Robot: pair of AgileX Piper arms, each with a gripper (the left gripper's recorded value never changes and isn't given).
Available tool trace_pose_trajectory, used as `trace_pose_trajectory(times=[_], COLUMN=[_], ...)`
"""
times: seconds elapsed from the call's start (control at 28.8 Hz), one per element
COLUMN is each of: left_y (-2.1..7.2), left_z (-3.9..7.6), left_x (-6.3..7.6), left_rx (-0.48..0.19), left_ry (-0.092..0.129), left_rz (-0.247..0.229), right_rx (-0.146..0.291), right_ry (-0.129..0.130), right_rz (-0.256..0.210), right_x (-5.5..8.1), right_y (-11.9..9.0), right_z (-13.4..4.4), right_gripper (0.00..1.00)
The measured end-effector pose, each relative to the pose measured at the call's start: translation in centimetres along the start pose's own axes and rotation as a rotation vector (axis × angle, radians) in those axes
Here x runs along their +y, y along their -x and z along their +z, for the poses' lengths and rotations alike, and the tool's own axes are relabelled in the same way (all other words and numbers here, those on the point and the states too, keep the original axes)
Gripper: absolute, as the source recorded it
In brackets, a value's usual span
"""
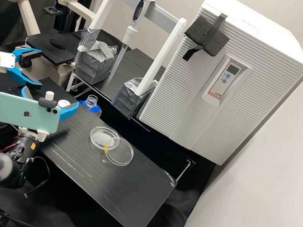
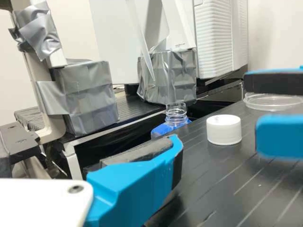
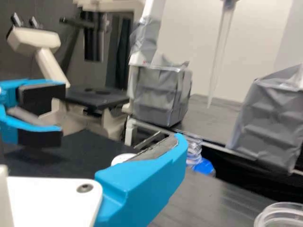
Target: Close the bottle
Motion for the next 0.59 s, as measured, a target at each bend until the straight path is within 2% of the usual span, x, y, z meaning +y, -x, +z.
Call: trace_pose_trajectory(times=[0.14,0.21,0.35,0.38,0.59], left_y=[0.00,0.00,0.00,0.00,0.00], left_z=[-0.1,-0.1,-0.1,-0.1,-0.1], left_x=[0.0,0.0,0.0,0.0,0.0], left_rx=[0.006,0.006,0.006,0.006,0.006], left_ry=[0.003,0.003,0.003,0.003,0.003], left_rz=[0.003,0.003,0.003,0.003,0.003], right_rx=[-0.027,-0.042,-0.068,-0.075,-0.098], right_ry=[0.012,0.007,0.009,0.009,0.011], right_rz=[-0.018,-0.019,0.002,0.008,0.026], right_x=[-0.5,-0.6,-0.2,-0.1,0.2], right_y=[-0.3,-0.4,-0.3,-0.3,-0.2], right_z=[0.3,0.6,1.0,1.1,1.5], right_gripper=[1.00,1.00,1.00,0.00,0.00])
